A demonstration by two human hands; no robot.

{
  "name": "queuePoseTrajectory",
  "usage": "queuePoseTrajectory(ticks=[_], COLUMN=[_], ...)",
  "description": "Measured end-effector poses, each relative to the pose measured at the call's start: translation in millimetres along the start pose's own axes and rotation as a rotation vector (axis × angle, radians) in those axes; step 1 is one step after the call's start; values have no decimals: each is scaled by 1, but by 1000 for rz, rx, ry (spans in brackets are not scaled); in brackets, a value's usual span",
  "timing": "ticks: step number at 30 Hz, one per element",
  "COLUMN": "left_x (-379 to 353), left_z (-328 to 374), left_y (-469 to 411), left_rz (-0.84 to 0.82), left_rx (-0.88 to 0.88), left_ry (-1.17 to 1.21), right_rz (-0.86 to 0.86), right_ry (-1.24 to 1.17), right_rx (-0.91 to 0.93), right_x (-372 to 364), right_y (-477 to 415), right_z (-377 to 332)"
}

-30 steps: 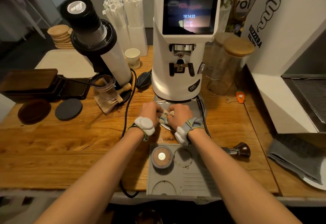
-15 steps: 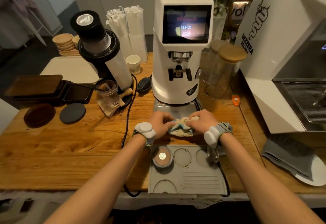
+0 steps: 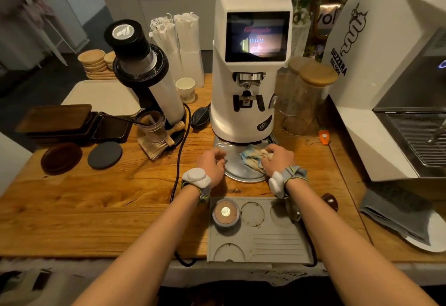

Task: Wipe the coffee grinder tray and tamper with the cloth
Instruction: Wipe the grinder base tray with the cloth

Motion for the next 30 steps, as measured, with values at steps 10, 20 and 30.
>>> queuePoseTrajectory(ticks=[10, 20, 30], left_x=[14, 47, 104], left_z=[-18, -29, -37], left_y=[6, 21, 44], left_rz=[39, 123, 116], left_rx=[54, 82, 29], left_ry=[-83, 36, 90], right_rz=[-67, -382, -505], right_ry=[35, -576, -752], right_rx=[94, 17, 3], right_x=[-47, -45, -62], right_y=[15, 30, 66], right_z=[-62, -97, -138])
Point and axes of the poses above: each hand's wrist, its own y-axis away from the middle knuckle, its own x-axis out of the back of the hand, z = x × y, the point moved 1 cm from there along -y, towards the middle knuckle, and after that the axes turned 3 degrees about -z, right-handed, at the moved point
